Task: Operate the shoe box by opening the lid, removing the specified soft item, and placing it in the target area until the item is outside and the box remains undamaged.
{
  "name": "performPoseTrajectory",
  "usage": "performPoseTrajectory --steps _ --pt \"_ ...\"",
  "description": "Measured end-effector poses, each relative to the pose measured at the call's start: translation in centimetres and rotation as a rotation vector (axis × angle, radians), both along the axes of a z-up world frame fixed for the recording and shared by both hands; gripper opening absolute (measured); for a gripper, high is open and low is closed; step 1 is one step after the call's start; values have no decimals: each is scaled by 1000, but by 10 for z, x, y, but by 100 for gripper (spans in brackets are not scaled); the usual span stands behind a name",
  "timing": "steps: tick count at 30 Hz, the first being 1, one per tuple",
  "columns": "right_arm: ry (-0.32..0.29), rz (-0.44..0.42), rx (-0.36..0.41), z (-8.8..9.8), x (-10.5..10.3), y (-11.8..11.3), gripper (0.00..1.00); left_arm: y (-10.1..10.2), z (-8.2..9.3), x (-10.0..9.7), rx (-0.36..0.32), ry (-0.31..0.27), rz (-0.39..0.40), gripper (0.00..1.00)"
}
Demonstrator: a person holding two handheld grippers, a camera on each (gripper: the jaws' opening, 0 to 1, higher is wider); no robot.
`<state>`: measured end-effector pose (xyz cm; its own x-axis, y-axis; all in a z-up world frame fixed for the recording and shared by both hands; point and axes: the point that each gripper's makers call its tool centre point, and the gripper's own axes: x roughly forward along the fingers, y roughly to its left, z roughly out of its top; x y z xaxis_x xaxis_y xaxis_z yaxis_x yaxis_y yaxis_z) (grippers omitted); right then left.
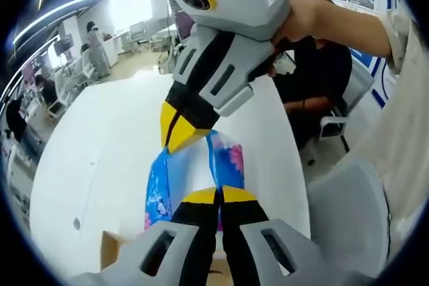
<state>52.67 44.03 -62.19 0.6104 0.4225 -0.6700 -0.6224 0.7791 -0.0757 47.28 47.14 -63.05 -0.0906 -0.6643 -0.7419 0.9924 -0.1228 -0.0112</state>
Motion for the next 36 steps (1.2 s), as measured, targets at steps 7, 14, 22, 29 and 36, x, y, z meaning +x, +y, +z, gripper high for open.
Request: performPoseTrajectory --steps 7,14,22,29,36 --pt "11 -37 9 -7 3 -23 0 -25 -9 1 3 10 -26 0" --pt "26 -77 12 -17 6 -49 0 -49 -18 4 2 21 -46 0" --pt "36 -140 28 -23 10 -80 0 -78 -26 8 -1 38 -68 0" --pt "41 -174 37 -29 12 -100 0 -93 -33 11 6 53 -86 0" --pt "47 -187 46 -34 15 -110 0 -109 -38 15 20 63 -102 0"
